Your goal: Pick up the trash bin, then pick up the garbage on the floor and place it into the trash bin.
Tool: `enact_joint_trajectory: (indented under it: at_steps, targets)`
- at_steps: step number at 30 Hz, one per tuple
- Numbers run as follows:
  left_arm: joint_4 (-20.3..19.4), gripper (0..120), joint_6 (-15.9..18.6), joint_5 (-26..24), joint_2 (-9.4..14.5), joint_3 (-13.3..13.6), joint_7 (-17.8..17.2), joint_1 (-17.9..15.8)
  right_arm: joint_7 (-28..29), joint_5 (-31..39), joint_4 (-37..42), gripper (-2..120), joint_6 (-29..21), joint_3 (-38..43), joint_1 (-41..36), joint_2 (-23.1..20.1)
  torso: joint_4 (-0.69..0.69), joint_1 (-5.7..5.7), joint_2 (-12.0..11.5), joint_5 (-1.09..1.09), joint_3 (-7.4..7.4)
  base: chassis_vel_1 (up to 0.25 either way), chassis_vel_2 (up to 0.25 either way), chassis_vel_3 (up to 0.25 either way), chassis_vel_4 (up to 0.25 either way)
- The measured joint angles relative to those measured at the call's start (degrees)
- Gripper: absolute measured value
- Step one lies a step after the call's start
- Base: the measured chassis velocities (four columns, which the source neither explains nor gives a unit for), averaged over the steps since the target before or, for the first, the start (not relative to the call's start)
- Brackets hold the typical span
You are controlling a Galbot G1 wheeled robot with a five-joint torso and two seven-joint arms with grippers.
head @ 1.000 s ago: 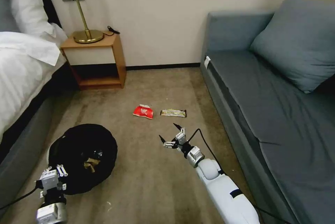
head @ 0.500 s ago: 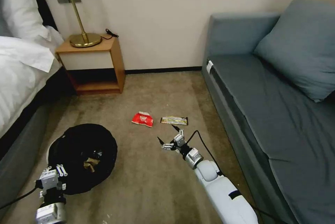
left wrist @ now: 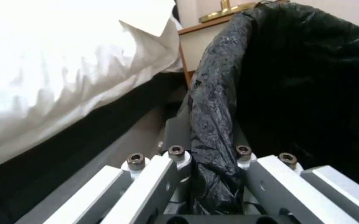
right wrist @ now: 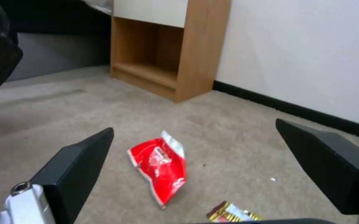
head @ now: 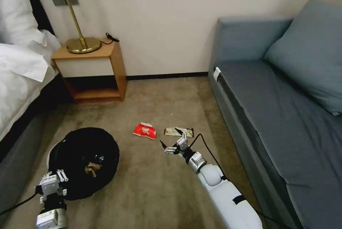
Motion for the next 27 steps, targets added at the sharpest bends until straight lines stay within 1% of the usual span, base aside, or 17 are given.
enact_joint_trajectory:
  at_steps: [12, 27]
  targets:
    - [1.0, 6, 0.1, 0.0, 0.1, 0.2, 0.0, -0.7, 0.0, -0.9, -1.1, 100, 0.6, 0.2, 0.3, 0.2, 0.0, 0.0, 0.0, 0.0, 0.0, -0.129, 0.131, 0.13, -0.129]
    - [1.8, 6, 0.1, -0.5, 0.8, 0.2, 0.0, -1.0, 0.0, -2.2, -1.2, 100, 0.9, 0.1, 0.0, 0.9, 0.0, 0.0, 0.0, 0.0, 0.0, -0.123, 0.125, 0.126, -0.129]
